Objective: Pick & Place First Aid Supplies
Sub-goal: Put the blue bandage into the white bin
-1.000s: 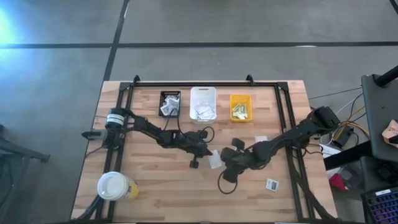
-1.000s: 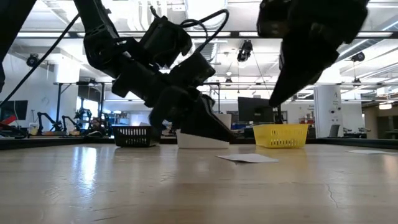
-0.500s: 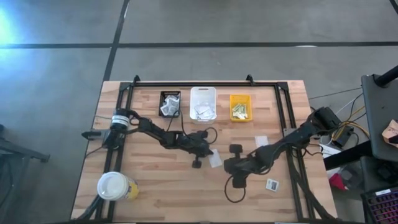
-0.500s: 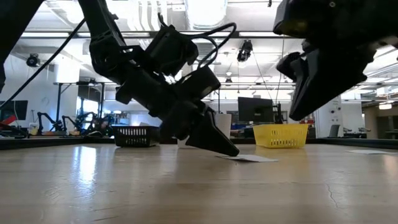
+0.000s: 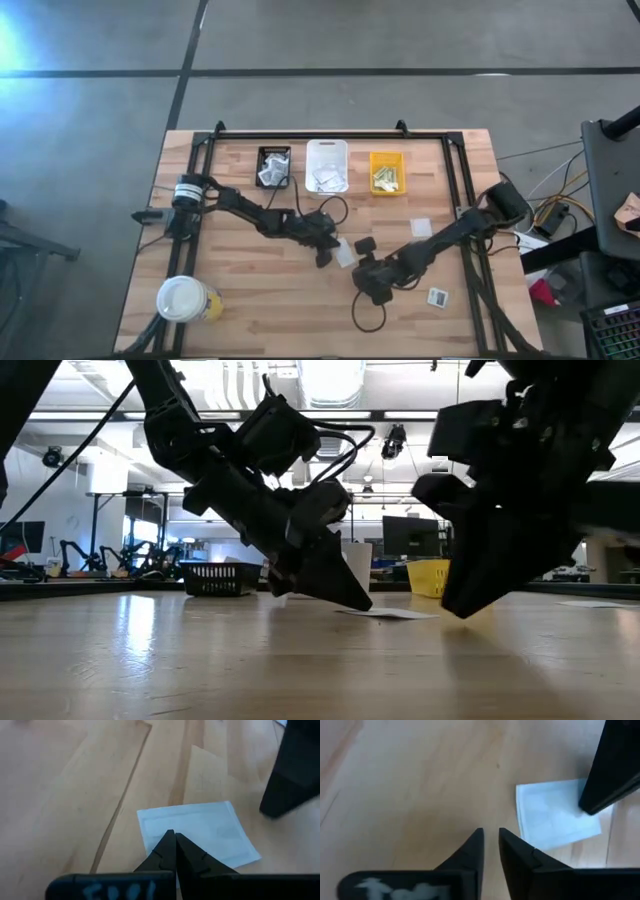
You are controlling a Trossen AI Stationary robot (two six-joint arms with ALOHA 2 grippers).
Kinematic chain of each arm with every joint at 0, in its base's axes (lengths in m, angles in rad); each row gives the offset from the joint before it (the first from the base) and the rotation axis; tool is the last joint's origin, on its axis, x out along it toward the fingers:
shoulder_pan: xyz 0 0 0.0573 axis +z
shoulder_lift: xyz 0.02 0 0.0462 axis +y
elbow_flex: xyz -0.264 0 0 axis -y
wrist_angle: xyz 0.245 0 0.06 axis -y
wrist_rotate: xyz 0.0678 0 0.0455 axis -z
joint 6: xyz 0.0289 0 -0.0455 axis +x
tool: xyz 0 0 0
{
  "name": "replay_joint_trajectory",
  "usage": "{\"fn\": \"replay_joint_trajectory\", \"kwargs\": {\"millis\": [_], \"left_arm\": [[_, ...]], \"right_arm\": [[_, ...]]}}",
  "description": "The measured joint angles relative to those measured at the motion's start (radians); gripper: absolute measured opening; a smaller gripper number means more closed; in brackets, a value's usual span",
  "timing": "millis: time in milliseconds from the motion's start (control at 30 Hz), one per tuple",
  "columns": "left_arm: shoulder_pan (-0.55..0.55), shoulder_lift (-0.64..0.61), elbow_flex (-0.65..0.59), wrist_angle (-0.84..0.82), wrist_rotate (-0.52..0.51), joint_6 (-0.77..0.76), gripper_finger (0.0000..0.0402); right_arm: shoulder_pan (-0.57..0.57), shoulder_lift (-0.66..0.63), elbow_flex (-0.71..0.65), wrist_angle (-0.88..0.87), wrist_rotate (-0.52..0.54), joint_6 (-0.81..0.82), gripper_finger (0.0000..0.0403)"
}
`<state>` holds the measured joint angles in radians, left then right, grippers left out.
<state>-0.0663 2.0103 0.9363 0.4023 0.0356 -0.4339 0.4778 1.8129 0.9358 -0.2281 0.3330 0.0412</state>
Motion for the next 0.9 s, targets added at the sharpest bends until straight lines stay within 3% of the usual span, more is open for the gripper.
{"fn": "replay_joint_trajectory", "kwargs": {"millis": [400,900], "left_arm": [[-0.007,0.004,-0.003,0.001,-0.006,-0.179,0.0000],[-0.014,0.004,-0.005,-0.004,0.000,-0.201,0.0000]], "right_arm": [[-0.012,0.086,0.065,0.023,0.117,-0.176,0.0129],[-0.011,0.209,0.167,-0.030,0.304,-0.237,0.0119]]}}
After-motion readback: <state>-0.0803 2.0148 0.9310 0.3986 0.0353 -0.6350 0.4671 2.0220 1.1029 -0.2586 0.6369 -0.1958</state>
